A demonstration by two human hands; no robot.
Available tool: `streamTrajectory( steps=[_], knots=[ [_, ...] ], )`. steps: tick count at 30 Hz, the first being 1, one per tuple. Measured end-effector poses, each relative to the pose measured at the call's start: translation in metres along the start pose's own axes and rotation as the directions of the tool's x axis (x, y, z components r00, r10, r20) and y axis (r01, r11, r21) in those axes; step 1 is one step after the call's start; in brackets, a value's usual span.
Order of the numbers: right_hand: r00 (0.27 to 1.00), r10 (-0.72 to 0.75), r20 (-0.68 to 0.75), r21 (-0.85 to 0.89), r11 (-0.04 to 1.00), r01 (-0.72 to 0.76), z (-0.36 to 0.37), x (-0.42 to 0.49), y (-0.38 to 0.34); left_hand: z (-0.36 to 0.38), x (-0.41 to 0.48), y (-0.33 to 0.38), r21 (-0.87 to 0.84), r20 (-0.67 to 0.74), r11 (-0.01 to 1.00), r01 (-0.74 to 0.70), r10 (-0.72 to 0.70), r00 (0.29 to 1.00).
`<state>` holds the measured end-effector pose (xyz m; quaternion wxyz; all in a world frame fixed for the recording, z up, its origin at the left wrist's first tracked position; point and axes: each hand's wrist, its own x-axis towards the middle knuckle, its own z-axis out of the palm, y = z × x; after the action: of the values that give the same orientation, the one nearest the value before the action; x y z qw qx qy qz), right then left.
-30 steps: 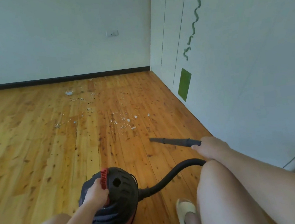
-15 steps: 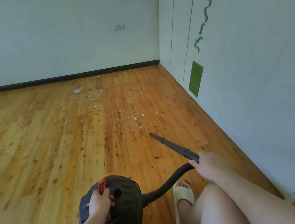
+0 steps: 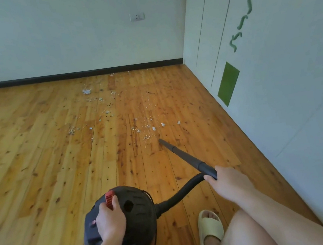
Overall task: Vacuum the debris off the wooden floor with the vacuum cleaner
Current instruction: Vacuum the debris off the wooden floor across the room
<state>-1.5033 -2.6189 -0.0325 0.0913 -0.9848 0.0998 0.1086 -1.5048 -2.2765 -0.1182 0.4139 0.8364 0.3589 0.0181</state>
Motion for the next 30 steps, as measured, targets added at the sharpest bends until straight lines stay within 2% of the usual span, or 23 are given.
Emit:
streamTrajectory(
  steps=[3, 5, 9, 12, 17, 24, 30],
  knots=[
    [1.000, -0.022, -0.002, -0.017, 1.000, 0.022, -0.005, 0.016, -0.004, -0.008, 0.025, 0.008, 0.027, 0.047, 0.999, -0.036, 0.034, 0.998],
    [0.999, -0.032, -0.003, -0.022, 0.999, 0.032, -0.012, 0.025, -0.005, -0.014, 0.036, 0.013, 0.059, 0.131, 0.996, -0.067, 0.059, 0.990],
    [0.997, -0.071, 0.008, -0.038, 0.997, 0.071, -0.044, 0.043, -0.013, -0.026, 0.043, 0.017, 0.087, 0.298, 0.996, -0.034, 0.006, 0.954],
    [0.995, -0.100, -0.006, -0.090, 0.991, 0.099, -0.066, 0.052, -0.016, -0.041, 0.032, 0.012, 0.160, 0.353, 0.979, -0.129, 0.065, 0.933],
    [0.990, -0.141, -0.012, -0.145, 0.980, 0.138, -0.078, 0.054, -0.017, -0.050, 0.009, 0.007, 0.203, 0.325, 0.939, -0.279, 0.204, 0.923],
    [0.977, -0.215, -0.007, -0.200, 0.957, 0.209, -0.058, 0.022, -0.014, -0.041, -0.024, 0.009, 0.261, 0.355, 0.922, -0.285, 0.183, 0.917],
    [0.955, -0.295, 0.012, -0.212, 0.933, 0.291, -0.033, 0.033, -0.016, -0.036, -0.023, 0.001, 0.382, 0.411, 0.883, -0.272, 0.101, 0.906]
  ],
)
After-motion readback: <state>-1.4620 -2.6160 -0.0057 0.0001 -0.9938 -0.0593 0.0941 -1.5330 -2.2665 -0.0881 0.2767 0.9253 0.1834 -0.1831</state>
